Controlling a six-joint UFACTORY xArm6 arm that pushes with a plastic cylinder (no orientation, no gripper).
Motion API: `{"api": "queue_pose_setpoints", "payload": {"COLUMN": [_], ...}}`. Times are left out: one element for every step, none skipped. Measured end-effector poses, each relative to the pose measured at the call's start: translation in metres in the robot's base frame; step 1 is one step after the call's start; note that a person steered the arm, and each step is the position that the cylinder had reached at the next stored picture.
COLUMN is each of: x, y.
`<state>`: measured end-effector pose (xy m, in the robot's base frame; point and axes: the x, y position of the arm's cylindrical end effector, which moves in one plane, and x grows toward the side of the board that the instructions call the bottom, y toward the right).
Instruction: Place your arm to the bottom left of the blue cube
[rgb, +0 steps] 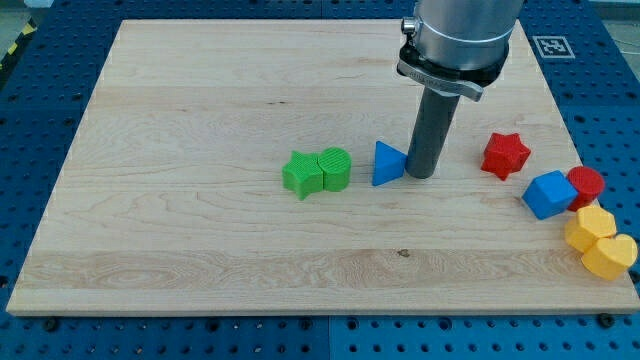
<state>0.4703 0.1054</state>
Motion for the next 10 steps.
{"api": "queue_pose_setpoints", "payload": {"x": [-0.001,-0.001,0.004,0.028,0.063,0.108,0.145,0.148,0.148,0.149], "y": [-0.011,-0.014,-0.007,0.017,0.019,0.025,0.049,0.076,0.084,0.091]}}
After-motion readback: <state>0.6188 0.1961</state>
